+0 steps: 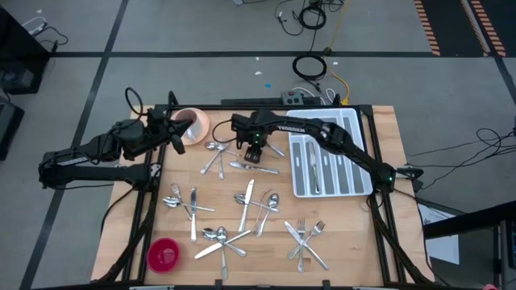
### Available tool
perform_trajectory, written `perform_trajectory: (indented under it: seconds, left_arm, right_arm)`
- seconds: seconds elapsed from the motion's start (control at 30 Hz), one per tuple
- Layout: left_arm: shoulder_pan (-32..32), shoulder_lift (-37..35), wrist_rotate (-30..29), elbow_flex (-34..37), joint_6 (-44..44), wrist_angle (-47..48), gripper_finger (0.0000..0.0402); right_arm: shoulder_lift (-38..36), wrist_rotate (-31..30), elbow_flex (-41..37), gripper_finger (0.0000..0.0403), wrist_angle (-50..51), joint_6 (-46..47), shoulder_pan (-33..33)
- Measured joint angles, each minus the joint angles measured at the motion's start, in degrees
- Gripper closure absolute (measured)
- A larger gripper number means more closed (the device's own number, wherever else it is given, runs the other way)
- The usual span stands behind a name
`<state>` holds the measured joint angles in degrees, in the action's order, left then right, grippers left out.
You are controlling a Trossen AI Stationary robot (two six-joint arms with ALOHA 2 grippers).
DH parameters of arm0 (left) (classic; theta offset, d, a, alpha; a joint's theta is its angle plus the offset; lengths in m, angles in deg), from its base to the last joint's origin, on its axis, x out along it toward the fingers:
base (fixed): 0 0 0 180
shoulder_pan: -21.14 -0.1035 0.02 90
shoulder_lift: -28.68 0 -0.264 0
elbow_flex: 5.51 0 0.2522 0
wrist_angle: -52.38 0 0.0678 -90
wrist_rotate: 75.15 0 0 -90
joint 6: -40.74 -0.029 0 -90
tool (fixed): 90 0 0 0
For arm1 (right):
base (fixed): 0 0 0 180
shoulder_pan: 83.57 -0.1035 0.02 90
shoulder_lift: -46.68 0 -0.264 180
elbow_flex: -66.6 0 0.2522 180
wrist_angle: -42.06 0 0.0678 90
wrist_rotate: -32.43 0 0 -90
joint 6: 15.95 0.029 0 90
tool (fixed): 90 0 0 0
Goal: Sort silverware
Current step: Put the silver fork into the white silverware tray
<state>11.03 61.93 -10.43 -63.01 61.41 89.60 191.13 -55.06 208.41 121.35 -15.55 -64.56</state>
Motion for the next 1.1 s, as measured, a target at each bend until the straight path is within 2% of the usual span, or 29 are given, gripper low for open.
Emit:
perform_trajectory:
  seconds: [0.07, 0.13, 0.27, 0.3, 0.53, 0.77, 0.83, 1.03, 1.1]
  left_arm:
    - [0.02, 0.0, 0.0, 0.0, -0.02, 0.04, 0.0395]
    - [0.0, 0.0, -0.08, 0.0, -0.02, 0.04, 0.0395]
    - [0.0, 0.0, -0.13, 0.0, -0.04, 0.07, 0.0395]
    - [0.0, 0.0, -0.18, 0.0, -0.04, 0.07, 0.0395]
    - [-0.01, 0.0, -0.27, 0.0, -0.03, 0.07, 0.0395]
    - [-0.01, 0.0, -0.28, 0.0, 0.0, 0.07, 0.0395]
    - [0.0, 0.0, -0.28, 0.0, 0.0, 0.07, 0.0395]
    - [-0.02, 0.0, -0.28, 0.0, 0.0, 0.07, 0.0395]
    - [-0.02, 0.0, -0.28, 0.0, -0.02, 0.07, 0.0395]
  right_arm:
    - [0.13, -1.77, 0.02, 0.0237, 0.32, 0.26, -0.14]
    - [0.08, -3.18, 0.02, 0.0264, 1.09, 0.85, -0.16]
    - [0.1, -3.06, 0.02, 0.0374, 1.04, 0.26, -0.15]
    - [0.1, -2.52, 0.02, 0.0387, 1.06, 0.07, -0.15]
    - [-1.0, -2.24, -0.02, 0.0401, 1.58, 1.92, -1.22]
    - [-7.83, -2.6, 0.02, 0.0402, 6.13, 6.61, -1.94]
    - [-10.71, -6.04, 0.02, 0.0402, 9.58, 9.66, -2.23]
    - [-18.81, -25.18, 0.07, 0.0402, 24.8, 23.63, -4.3]
    - [-21.03, -27.5, -1.68, 0.0403, 24.15, 27.61, -4.65]
